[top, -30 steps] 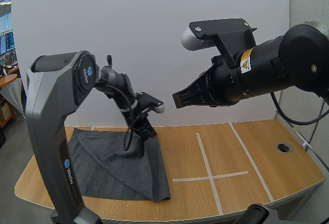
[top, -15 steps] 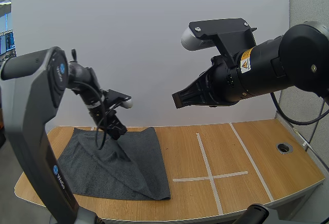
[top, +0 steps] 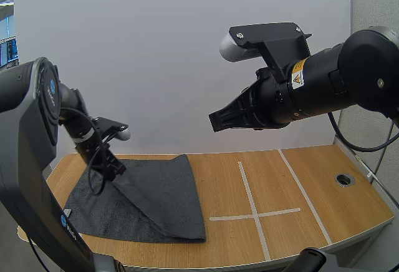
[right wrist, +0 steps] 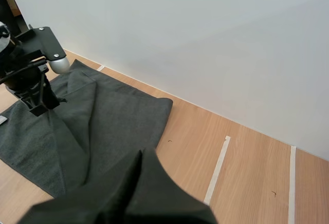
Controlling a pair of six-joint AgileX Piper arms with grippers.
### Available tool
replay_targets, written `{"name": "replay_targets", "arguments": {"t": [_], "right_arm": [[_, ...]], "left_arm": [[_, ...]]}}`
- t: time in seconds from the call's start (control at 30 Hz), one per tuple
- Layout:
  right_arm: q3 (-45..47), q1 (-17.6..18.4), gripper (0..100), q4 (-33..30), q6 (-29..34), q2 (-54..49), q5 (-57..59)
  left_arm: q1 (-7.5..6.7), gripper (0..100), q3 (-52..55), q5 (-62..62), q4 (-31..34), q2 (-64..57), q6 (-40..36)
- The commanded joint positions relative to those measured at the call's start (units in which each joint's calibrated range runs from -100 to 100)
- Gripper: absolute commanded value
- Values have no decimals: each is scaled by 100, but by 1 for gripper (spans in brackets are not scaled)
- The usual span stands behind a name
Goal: Fold the towel
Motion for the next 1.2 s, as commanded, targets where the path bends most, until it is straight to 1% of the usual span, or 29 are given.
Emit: {"name": "replay_targets", "arguments": {"t": [0.0, 0.13, 0.2, 0.33, 0.43, 0.6, 0.67, 0.9, 1.0, 1.17], "right_arm": [[-9, -22, 0, -12, -31, -64, -102], [-9, -22, 0, -12, -31, -64, -102], [-9, -22, 0, -12, -31, -64, -102], [-9, -22, 0, -12, -31, -64, -102], [-9, -22, 0, -12, -31, -64, -102], [-9, -22, 0, -12, -31, -64, -102], [-9, -22, 0, -12, -31, -64, -102], [-9, -22, 0, -12, -31, -64, -102], [-9, -22, 0, -12, -31, -64, -102], [-9, -22, 0, -12, -31, -64, -102]], "left_arm": [[387, 0, 250, 73, -14, -108, 125], [660, 0, 380, 118, -24, -108, 252], [773, 0, 412, 141, -61, -112, 347], [1094, 0, 412, 419, -254, -112, 587], [1288, 0, 412, 595, -359, -112, 759], [1537, 0, 412, 800, -427, -112, 950], [1620, 0, 412, 841, -438, -112, 1000], [1836, 0, 412, 903, -452, -112, 1101], [1884, 0, 412, 903, -465, -112, 1142], [1883, 0, 412, 813, -498, -112, 1142]]}}
